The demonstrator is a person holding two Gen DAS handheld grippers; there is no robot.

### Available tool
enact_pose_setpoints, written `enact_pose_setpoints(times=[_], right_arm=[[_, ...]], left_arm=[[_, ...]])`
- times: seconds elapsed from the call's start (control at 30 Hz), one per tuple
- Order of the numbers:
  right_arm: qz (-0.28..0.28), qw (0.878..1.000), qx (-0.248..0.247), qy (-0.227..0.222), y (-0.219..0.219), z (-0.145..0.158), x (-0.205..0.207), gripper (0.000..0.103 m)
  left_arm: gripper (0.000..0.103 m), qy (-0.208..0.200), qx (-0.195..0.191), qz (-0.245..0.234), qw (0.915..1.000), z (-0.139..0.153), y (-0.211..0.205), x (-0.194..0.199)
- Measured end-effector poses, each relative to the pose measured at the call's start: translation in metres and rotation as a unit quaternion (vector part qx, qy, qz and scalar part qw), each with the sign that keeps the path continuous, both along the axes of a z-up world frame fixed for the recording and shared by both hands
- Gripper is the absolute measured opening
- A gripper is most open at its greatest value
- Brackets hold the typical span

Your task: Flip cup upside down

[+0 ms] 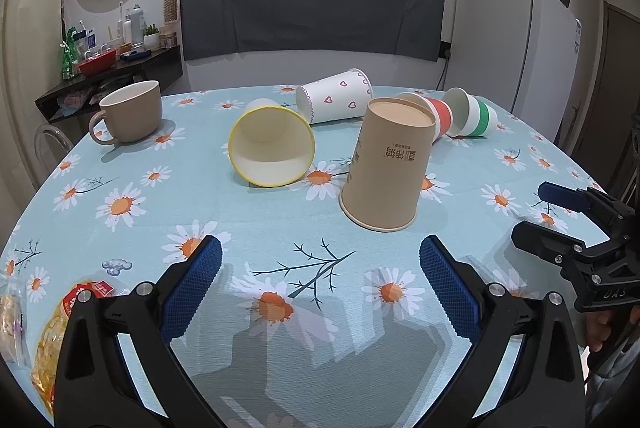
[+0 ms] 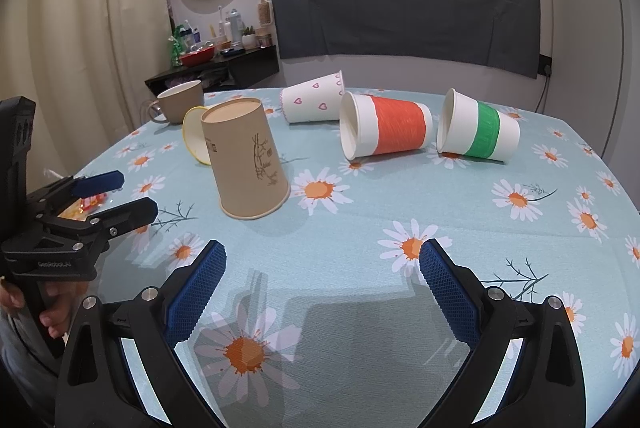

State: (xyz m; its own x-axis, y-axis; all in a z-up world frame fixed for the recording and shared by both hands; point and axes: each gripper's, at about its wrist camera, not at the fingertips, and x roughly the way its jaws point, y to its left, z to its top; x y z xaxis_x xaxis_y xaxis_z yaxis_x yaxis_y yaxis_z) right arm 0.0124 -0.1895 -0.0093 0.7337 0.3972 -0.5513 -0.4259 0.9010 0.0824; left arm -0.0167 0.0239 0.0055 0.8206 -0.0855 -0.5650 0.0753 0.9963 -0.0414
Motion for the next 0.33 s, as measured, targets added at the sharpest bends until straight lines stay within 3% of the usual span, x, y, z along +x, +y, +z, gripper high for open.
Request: enact_pose_setpoints(times=[0.33], right_arm=[[0.002,1.0,0.001,0.001,0.0003,0.001,-0.0005,0.093]], left_arm=[[0.097,0.005,0.001,0.006,1.0,-0.0011,0.0005,0.0023]])
